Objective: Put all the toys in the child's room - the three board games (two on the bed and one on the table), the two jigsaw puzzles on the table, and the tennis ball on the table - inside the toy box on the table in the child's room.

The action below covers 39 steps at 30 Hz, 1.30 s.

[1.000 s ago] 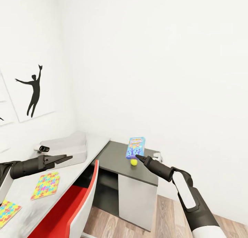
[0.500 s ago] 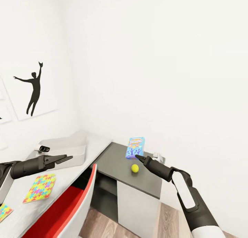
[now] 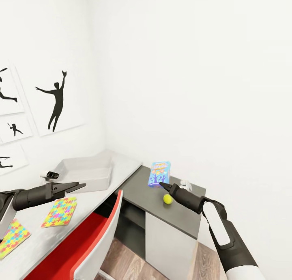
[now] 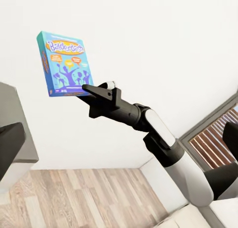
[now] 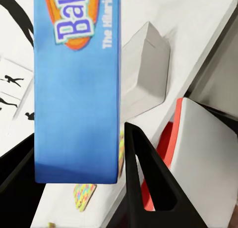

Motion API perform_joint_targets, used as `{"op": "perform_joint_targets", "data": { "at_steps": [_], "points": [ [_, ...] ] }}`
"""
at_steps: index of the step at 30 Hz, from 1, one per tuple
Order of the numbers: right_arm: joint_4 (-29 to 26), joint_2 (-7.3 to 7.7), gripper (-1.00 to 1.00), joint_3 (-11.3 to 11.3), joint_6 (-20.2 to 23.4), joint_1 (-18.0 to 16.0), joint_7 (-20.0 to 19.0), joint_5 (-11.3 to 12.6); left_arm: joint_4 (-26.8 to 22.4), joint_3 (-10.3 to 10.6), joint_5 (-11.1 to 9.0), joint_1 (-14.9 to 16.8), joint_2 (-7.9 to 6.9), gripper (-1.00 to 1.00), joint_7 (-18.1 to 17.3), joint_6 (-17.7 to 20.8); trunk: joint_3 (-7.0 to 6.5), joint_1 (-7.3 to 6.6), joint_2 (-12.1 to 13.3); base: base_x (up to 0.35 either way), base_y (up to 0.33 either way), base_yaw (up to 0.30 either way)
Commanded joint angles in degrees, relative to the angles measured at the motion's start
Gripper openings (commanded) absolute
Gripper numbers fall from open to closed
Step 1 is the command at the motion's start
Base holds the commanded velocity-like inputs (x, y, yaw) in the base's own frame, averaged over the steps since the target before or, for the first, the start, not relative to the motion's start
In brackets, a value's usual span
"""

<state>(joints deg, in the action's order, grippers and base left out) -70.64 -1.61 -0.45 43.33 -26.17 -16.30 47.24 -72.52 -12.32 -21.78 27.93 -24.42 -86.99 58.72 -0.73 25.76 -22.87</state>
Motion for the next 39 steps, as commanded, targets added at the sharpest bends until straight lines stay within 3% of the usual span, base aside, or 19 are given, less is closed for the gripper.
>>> {"op": "perform_joint_targets", "data": {
  "at_steps": [1, 22, 39],
  "points": [
    [0.06, -0.04, -1.0, -0.07, 0.27, -0.02, -0.14, 0.13, 0.01, 0.02, -0.02, 0.02, -0.01, 1.0, -0.16, 0.61, 0.09, 0.02, -0.05, 0.001, -0.001, 0.216],
    [-0.1, -0.01, -1.0, -0.12, 0.32, -0.02, -0.32, 0.15, 0.01, 0.01, -0.08, 0.02, -0.01, 1.0, -0.15, 0.61, 0.27, 0.02, -0.05, 0.028, 0.018, 0.033],
    [-0.05, -0.04, -1.0, 0.0, 0.36, -0.02, -0.25, 0.13, 0.01, -0.07, -0.02, 0.02, 0.06, 1.0, -0.11, 0.52, 0.27, 0.02, -0.05, 0.218, -0.064, 0.27]
  ]
}}
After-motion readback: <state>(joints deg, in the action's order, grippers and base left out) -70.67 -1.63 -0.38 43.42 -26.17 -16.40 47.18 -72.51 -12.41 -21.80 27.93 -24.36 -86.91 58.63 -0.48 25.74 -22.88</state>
